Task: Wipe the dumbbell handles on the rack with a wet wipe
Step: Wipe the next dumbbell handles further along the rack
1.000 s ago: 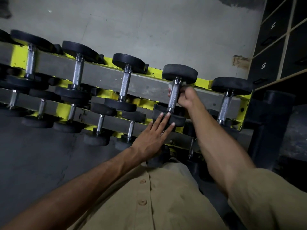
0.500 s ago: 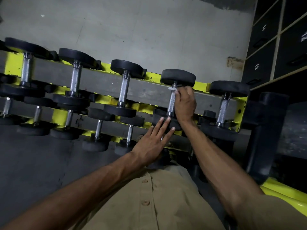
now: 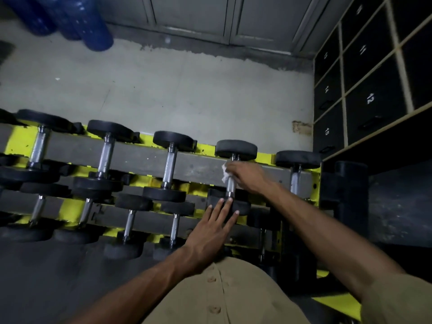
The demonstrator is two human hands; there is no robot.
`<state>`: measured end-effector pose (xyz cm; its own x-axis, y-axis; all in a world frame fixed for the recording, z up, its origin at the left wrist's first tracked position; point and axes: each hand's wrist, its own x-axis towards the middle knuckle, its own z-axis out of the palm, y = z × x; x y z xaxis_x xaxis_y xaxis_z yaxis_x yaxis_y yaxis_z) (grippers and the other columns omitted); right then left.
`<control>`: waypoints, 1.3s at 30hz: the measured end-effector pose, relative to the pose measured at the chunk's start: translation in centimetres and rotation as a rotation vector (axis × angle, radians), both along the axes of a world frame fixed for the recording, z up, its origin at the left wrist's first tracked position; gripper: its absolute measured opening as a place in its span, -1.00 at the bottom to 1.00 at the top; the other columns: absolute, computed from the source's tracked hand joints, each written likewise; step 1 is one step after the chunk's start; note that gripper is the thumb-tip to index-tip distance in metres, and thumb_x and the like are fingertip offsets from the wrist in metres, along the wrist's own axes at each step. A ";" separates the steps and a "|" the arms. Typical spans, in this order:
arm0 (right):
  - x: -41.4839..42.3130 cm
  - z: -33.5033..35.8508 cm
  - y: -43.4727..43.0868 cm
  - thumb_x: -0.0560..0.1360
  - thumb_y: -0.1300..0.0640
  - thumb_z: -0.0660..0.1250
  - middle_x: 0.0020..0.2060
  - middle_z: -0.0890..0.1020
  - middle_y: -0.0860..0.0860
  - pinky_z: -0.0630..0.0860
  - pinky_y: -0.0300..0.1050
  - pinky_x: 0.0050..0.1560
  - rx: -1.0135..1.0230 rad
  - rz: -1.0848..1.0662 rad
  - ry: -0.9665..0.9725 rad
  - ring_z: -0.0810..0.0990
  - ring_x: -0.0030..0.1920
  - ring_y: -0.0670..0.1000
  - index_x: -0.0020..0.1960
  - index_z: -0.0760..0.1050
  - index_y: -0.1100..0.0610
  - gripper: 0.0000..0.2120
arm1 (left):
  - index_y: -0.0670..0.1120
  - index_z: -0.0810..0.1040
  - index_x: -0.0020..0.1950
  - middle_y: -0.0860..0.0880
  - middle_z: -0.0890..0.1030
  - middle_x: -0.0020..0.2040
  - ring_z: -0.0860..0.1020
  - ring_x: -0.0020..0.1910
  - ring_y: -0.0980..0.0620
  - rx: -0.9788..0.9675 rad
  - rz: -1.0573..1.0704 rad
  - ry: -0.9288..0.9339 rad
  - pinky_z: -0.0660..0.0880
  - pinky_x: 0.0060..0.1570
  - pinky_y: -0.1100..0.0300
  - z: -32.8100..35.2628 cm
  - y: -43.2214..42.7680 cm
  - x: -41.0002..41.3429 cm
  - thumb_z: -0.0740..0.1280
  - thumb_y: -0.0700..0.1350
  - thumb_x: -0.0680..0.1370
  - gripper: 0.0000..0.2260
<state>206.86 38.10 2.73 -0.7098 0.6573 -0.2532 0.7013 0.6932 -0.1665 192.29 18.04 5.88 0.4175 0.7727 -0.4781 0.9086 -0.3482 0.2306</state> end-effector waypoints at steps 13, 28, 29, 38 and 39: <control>-1.7 1.0 -1.6 0.54 0.11 0.32 0.03 0.70 0.04 0.54 -0.08 -0.05 -0.175 0.194 -0.228 0.66 0.00 0.14 0.14 0.63 -0.02 -0.79 | -0.05 -0.35 0.69 -0.19 -0.46 0.62 -0.44 0.61 -0.19 -0.023 -0.019 0.030 -0.22 0.63 -0.22 -1.2 1.2 -0.1 0.31 -0.15 0.63 -0.09; 0.2 -1.9 -4.5 0.55 0.09 0.32 0.02 0.48 0.02 0.32 -0.10 -0.23 -0.057 -0.115 0.172 0.55 -0.09 0.11 0.01 0.49 0.01 -0.95 | -0.03 -0.39 0.67 -0.19 -0.47 0.62 -0.45 0.60 -0.20 -0.020 -0.011 0.043 -0.19 0.64 -0.22 -1.9 1.1 0.1 0.34 -0.11 0.64 -0.06; 0.5 -2.0 -5.1 0.55 0.09 0.32 0.03 0.52 0.01 0.35 -0.10 -0.20 -0.100 -0.211 0.229 0.56 -0.07 0.11 0.03 0.45 0.00 -0.92 | -0.03 -0.39 0.67 -0.19 -0.48 0.61 -0.46 0.60 -0.20 -0.020 -0.011 0.042 -0.19 0.64 -0.22 -1.9 1.1 0.1 0.35 -0.11 0.63 -0.05; 0.3 -5.1 -7.3 0.46 0.26 0.40 -0.17 0.70 0.09 0.39 -0.17 -0.22 -0.429 -1.018 0.396 0.64 -0.14 0.11 -0.15 0.63 0.12 -0.92 | -0.03 -0.38 0.68 -0.17 -0.47 0.62 -0.47 0.59 -0.19 -0.030 0.001 0.043 -0.18 0.64 -0.20 -1.8 0.9 0.2 0.41 -0.02 0.61 0.00; 0.3 -5.5 -7.0 0.44 0.28 0.38 -0.20 0.71 0.09 0.40 -0.18 -0.23 -0.455 -1.048 0.396 0.65 -0.15 0.12 -0.18 0.64 0.13 -0.90 | -0.03 -0.38 0.68 -0.17 -0.47 0.62 -0.47 0.59 -0.19 -0.028 0.003 0.041 -0.18 0.64 -0.19 -1.7 0.9 0.2 0.41 -0.02 0.61 0.01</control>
<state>207.19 31.05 -2.73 0.0337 0.8672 -0.4968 0.7325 -0.3596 -0.5780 192.46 18.94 4.18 0.3950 0.7600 -0.5162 0.9184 -0.3396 0.2029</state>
